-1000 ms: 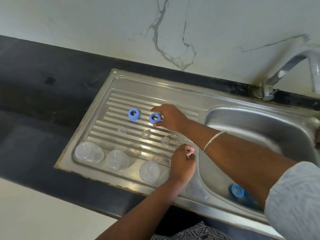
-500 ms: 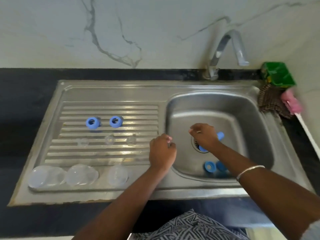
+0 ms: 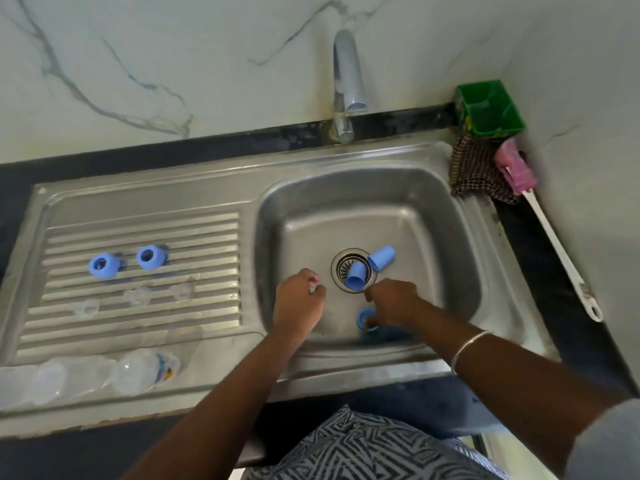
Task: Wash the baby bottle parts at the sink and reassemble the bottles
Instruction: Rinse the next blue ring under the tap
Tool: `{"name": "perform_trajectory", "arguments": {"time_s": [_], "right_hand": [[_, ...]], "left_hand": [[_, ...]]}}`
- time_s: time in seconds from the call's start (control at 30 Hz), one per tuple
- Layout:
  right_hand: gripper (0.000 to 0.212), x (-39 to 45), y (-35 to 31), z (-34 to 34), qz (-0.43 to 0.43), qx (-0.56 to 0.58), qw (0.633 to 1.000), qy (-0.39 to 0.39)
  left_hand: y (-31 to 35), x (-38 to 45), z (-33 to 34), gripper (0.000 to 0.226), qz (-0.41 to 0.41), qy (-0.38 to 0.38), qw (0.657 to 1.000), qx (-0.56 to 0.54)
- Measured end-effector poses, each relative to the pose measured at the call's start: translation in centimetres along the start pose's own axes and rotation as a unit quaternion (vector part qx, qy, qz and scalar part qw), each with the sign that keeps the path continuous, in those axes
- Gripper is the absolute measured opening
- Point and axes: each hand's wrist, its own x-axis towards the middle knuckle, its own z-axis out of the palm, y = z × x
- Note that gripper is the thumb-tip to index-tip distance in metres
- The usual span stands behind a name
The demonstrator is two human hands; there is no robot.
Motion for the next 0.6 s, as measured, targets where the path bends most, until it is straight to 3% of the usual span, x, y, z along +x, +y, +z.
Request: {"name": "perform_trajectory", "arguments": {"time_s": [0.23, 0.4, 0.6], "right_hand": [[0.052, 0.5, -1.6, 1.2, -0.063, -0.152, 0.986, 0.004], [0.032, 0.8, -1.9, 1.4, -0.090, -0.153, 0.984, 0.002], [0.033, 1.1, -1.6, 2.0, -0.091, -0.129, 0.987, -0.020]], "left_hand": [[1.5, -1.1, 2.6, 0.015, -0.044, -0.022, 0.998, 0.029], [2.2, -1.4, 2.8, 0.014, -0.084, -0.014, 0.995, 0.044], [2.9, -1.6, 3.0, 0.014, -0.105, -0.014, 0.994, 0.011]]}}
